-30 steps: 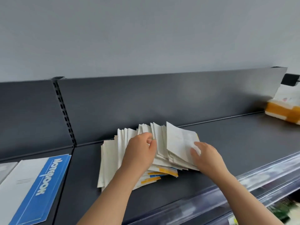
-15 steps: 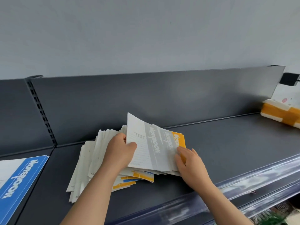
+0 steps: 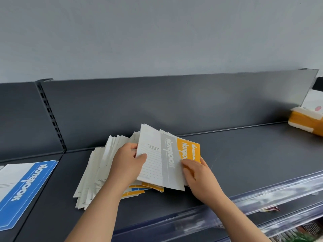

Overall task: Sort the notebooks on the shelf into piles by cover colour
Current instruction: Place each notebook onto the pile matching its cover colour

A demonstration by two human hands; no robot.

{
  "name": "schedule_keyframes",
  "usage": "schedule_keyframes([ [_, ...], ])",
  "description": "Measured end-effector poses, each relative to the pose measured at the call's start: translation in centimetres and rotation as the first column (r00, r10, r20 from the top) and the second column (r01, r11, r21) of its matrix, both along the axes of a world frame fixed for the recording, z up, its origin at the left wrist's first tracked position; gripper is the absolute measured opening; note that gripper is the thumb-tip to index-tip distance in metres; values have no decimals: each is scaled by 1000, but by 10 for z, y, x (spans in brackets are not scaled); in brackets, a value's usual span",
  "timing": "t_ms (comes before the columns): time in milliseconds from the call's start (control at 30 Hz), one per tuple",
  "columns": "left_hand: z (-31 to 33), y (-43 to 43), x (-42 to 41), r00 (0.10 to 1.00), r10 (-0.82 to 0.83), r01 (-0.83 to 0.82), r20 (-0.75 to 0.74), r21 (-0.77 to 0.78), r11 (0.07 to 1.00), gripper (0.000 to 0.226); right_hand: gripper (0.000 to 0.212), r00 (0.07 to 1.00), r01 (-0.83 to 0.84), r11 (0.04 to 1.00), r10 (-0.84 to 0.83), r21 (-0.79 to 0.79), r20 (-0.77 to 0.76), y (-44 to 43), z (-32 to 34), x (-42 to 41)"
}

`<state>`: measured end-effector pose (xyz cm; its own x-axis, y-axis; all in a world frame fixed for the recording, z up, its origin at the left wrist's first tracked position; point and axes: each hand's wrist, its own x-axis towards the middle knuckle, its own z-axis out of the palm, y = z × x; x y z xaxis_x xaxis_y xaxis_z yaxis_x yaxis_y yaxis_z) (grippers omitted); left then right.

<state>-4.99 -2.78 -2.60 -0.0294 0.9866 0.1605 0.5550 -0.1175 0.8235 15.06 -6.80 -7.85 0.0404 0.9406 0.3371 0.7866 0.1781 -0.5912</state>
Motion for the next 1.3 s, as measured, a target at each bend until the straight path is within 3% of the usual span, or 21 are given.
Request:
schedule_keyframes([
  [133, -2, -8, -6, 991, -3, -3, 133, 44, 999, 19, 32, 988, 18, 993, -35, -119, -149, 0, 9, -8],
  [367, 2, -26, -40, 929, 98, -131, 357, 69, 989, 19, 36, 920, -56, 998, 56, 12, -389, 11, 34, -49],
  [667, 4, -58, -138, 916, 316, -345, 247, 80, 935, 17, 36, 876, -275, 959, 282, 76, -392, 15, 52, -154],
  [1000, 6, -116, -291, 905, 385, -395, 184, 19, 919, 32, 28, 832, -451, 892, 428, 18, -354, 2, 49, -312],
  [1300, 13, -175, -446, 875, 462, -472, 148, 41, 881, 40, 40, 804, -525, 851, 484, -29, -344, -35, 47, -478],
])
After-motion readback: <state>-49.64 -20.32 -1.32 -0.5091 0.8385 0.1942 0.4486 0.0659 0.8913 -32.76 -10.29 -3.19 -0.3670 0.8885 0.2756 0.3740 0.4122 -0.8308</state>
